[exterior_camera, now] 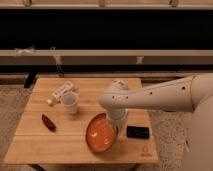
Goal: Drag the ceramic bowl in a circle
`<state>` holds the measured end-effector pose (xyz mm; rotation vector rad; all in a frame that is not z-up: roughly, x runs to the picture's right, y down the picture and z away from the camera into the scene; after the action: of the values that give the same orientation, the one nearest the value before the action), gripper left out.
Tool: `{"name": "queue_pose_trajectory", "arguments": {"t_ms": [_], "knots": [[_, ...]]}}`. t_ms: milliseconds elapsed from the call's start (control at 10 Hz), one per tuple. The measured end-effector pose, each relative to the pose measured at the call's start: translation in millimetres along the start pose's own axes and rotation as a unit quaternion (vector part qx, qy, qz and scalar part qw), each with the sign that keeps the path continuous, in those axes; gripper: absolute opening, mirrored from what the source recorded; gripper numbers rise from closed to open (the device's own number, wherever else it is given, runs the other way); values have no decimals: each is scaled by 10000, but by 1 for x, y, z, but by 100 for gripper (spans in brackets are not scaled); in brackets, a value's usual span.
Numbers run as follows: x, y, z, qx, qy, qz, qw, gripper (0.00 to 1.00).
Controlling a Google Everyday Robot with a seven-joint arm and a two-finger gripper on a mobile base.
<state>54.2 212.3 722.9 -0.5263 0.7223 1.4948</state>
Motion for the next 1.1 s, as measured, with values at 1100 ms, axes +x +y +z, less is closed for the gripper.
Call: {"name": "queue_pose_trajectory", "arguments": {"t_ms": [1100], "knots": [[-88, 22, 7, 158, -10, -574, 9982, 0]]}}
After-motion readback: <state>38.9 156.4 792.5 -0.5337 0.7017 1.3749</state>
